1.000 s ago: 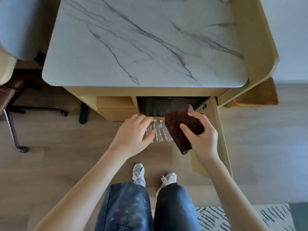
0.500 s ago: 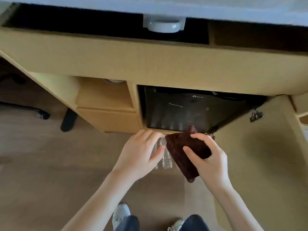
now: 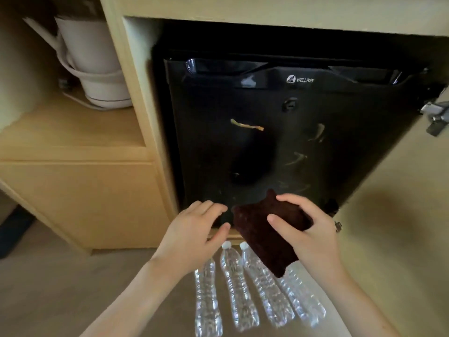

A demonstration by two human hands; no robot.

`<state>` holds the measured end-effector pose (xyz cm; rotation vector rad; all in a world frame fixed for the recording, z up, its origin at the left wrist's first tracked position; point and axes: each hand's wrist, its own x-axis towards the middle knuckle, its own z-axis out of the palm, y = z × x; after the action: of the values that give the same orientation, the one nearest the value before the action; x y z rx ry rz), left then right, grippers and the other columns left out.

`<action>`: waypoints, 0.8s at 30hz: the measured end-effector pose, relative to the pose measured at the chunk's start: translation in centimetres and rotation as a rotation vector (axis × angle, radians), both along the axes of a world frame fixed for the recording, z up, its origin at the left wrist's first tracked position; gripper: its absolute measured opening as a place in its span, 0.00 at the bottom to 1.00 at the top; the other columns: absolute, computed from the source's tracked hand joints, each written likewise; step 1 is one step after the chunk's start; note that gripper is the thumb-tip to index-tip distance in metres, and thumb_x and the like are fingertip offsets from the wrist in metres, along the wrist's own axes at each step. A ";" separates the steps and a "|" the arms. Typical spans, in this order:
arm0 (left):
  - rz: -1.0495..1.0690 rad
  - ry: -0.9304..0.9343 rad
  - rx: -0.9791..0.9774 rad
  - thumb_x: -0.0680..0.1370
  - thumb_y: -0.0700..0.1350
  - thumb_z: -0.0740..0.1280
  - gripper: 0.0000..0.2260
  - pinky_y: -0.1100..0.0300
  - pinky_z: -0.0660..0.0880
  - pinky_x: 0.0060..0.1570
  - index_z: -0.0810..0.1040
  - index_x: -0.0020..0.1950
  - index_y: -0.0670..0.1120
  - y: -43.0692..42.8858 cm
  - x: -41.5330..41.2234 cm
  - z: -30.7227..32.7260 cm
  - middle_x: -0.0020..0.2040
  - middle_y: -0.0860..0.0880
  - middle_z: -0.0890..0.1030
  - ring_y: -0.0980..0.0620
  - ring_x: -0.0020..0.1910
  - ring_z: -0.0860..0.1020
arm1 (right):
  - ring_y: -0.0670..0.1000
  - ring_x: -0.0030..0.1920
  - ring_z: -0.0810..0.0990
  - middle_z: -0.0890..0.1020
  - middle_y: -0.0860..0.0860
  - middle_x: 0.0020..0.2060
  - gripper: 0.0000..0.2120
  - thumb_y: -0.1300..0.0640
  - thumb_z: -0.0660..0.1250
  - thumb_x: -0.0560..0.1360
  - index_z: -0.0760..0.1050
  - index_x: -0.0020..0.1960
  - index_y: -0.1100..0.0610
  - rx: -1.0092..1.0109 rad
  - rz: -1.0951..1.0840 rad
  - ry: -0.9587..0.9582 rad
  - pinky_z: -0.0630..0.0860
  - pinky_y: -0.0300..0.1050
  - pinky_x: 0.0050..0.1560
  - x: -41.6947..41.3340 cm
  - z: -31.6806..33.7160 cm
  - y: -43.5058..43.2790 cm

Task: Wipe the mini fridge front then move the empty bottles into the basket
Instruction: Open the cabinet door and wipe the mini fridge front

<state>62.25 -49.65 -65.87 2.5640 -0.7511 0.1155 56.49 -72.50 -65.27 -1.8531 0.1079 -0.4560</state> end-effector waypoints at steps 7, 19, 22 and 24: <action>-0.045 0.028 -0.050 0.79 0.61 0.55 0.24 0.68 0.66 0.60 0.69 0.73 0.53 -0.7 0.2 4.0 0.65 0.58 0.74 0.61 0.64 0.69 | 0.43 0.51 0.83 0.85 0.43 0.50 0.17 0.60 0.79 0.69 0.83 0.54 0.44 0.080 0.055 -0.056 0.77 0.31 0.46 -0.1 4.1 -0.5; -0.196 0.091 -0.093 0.74 0.72 0.57 0.37 0.66 0.62 0.69 0.57 0.79 0.55 -1.0 -0.2 5.5 0.74 0.61 0.62 0.64 0.72 0.61 | 0.44 0.50 0.84 0.85 0.43 0.50 0.18 0.58 0.78 0.68 0.83 0.54 0.43 0.050 0.294 -0.146 0.79 0.34 0.43 0.2 7.3 0.1; -0.193 0.054 -0.082 0.76 0.68 0.58 0.30 0.66 0.66 0.61 0.66 0.73 0.53 -1.2 -0.8 5.7 0.64 0.58 0.73 0.63 0.62 0.69 | 0.45 0.52 0.84 0.85 0.42 0.51 0.17 0.57 0.77 0.69 0.83 0.54 0.42 0.086 0.303 -0.141 0.80 0.36 0.44 0.4 7.4 0.4; -0.170 0.027 -0.106 0.78 0.64 0.59 0.23 0.65 0.67 0.55 0.72 0.66 0.51 -1.4 -1.0 5.7 0.55 0.57 0.76 0.61 0.54 0.71 | 0.45 0.54 0.83 0.84 0.42 0.51 0.16 0.56 0.77 0.69 0.83 0.54 0.42 0.087 0.296 -0.134 0.80 0.35 0.45 0.6 7.3 0.5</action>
<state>61.25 -51.00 -60.18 2.3859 -0.9231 0.0645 57.10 -71.97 -58.01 -1.7130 -0.2312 -0.3606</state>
